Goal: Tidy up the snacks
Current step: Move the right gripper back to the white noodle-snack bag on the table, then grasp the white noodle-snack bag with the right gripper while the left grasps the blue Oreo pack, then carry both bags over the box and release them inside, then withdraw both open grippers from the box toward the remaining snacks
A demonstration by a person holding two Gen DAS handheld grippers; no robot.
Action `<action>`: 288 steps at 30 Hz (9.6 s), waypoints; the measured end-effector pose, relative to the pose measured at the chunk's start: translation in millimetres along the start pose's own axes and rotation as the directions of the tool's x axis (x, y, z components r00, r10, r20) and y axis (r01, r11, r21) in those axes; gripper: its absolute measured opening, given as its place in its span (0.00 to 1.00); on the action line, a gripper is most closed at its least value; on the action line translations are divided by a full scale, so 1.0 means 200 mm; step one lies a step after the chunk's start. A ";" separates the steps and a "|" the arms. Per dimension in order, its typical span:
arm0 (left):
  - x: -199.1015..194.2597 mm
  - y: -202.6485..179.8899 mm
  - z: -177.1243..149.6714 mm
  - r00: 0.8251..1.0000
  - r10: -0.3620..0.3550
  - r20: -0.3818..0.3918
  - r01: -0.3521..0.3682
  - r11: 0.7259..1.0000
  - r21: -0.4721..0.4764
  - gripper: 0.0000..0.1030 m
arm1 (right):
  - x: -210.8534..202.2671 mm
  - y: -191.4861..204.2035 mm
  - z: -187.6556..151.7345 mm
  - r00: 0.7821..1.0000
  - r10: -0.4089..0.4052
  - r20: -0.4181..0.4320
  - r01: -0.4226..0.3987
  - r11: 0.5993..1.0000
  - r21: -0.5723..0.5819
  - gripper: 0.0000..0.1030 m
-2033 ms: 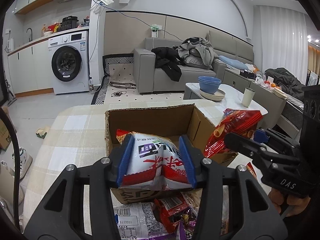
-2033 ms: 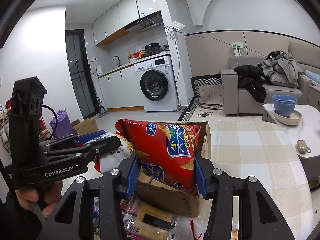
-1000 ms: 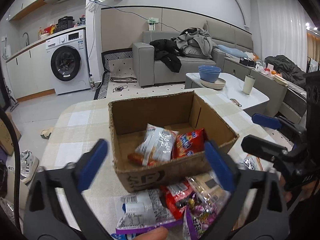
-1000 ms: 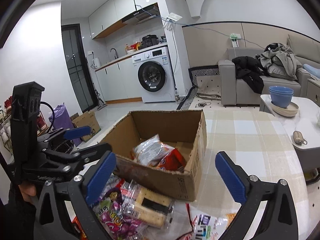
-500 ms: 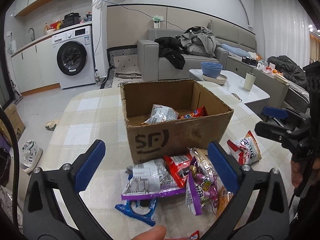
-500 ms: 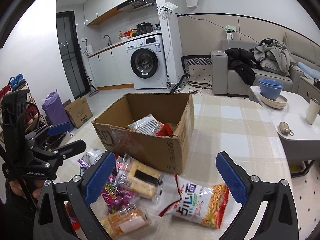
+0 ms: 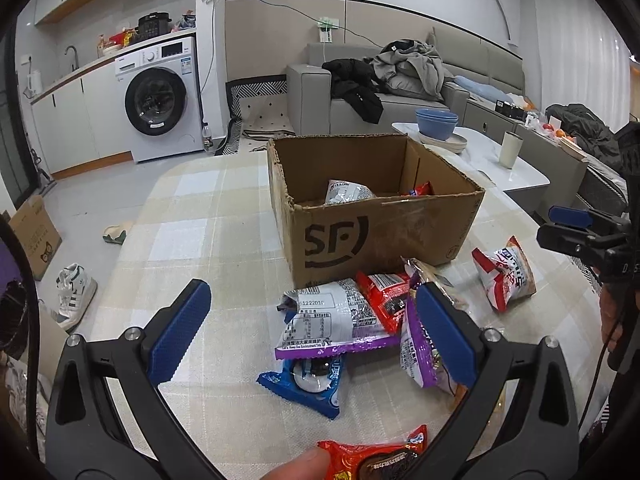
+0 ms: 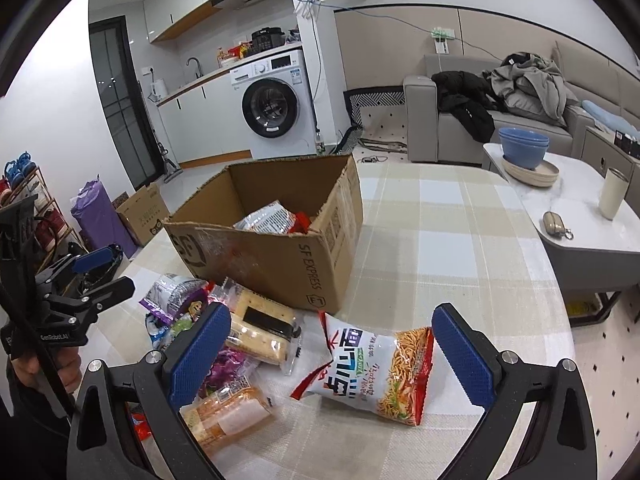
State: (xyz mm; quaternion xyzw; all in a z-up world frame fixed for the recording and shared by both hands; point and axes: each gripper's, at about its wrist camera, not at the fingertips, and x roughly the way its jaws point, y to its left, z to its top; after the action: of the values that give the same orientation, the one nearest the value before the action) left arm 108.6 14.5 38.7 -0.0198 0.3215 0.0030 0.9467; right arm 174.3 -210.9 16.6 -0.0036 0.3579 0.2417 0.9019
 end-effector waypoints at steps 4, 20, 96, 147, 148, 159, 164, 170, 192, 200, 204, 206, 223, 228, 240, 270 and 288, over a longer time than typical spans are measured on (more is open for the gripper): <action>0.03 0.00 0.01 1.000 0.000 -0.025 0.000 1.000 0.011 0.99 | 0.05 -0.02 -0.02 0.999 -0.016 -0.043 0.016 1.000 0.007 1.00; 0.19 -0.02 -0.02 0.994 0.001 -0.108 0.003 1.000 0.031 0.99 | 0.24 -0.12 -0.11 0.980 -0.034 -0.197 0.044 0.998 0.047 0.99; 0.43 0.03 -0.18 0.951 -0.148 -0.272 0.175 0.982 0.077 0.42 | 0.34 -0.06 -0.21 0.962 0.095 -0.256 -0.096 0.995 0.006 0.65; -0.39 0.00 0.19 0.964 -0.264 -0.016 0.265 0.963 0.045 0.42 | -0.04 0.02 -0.04 0.980 0.190 0.058 -0.192 0.981 0.024 0.65; -0.39 0.00 0.20 0.965 -0.262 -0.012 0.262 0.964 0.044 0.42 | -0.04 0.02 -0.04 0.980 0.191 0.059 -0.192 0.981 0.024 0.65; -0.32 0.03 0.31 0.971 -0.238 0.009 0.238 0.971 0.007 0.42 | -0.04 0.08 0.01 0.974 0.207 0.092 -0.209 0.978 0.013 0.65; -0.27 0.03 0.36 0.975 -0.222 0.013 0.223 0.975 -0.005 0.42 | -0.05 0.10 0.06 0.972 0.207 0.112 -0.209 0.978 0.009 0.65; -0.18 0.01 0.43 0.978 -0.209 0.011 0.209 0.978 -0.021 0.42 | -0.03 0.14 0.12 0.969 0.215 0.124 -0.216 0.976 -0.004 0.65; 0.15 0.01 0.56 0.987 -0.157 -0.024 0.156 0.987 -0.030 0.42 | 0.12 0.22 0.23 0.966 0.226 0.125 -0.223 0.974 -0.034 0.65; 0.28 0.01 0.57 0.989 -0.142 -0.036 0.141 0.990 -0.033 0.42 | 0.15 0.22 0.24 0.970 0.213 0.118 -0.211 0.977 -0.029 0.65; 0.35 -0.01 0.58 0.990 -0.133 -0.041 0.132 0.991 -0.029 0.42 | 0.18 0.22 0.25 0.973 0.205 0.110 -0.204 0.979 -0.023 0.65; 0.38 -0.02 0.59 0.991 -0.124 -0.044 0.123 0.992 -0.026 0.42 | 0.20 0.22 0.25 0.974 0.202 0.105 -0.201 0.979 -0.021 0.65; 0.53 -0.06 0.61 0.993 -0.103 -0.051 0.102 0.995 -0.013 0.42 | 0.26 0.25 0.29 0.978 0.185 0.096 -0.185 0.983 -0.015 0.68; 0.52 -0.06 0.61 0.994 -0.098 -0.047 0.098 0.995 -0.011 0.42 | 0.24 0.25 0.29 0.978 0.180 0.106 -0.178 0.984 -0.027 0.68; 0.33 0.01 0.57 0.998 -0.060 0.013 0.060 0.998 -0.009 0.99 | 0.14 0.18 0.28 0.983 0.141 0.121 -0.142 0.990 0.002 0.99; -0.09 0.09 0.13 0.999 -0.023 -0.038 0.022 1.000 -0.017 0.99 | 0.00 0.17 -0.01 0.991 0.130 -0.024 -0.131 0.991 0.001 1.00; -0.20 0.01 -0.04 0.995 -0.021 -0.102 0.025 0.999 0.042 0.99 | -0.07 0.27 -0.13 0.975 0.196 -0.101 -0.209 0.968 -0.142 1.00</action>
State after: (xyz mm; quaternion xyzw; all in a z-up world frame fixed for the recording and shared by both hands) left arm 72.4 17.3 57.3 -0.0033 0.3690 -0.0159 0.9293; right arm 124.7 -175.2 14.8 -0.0457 0.3755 0.3587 0.8533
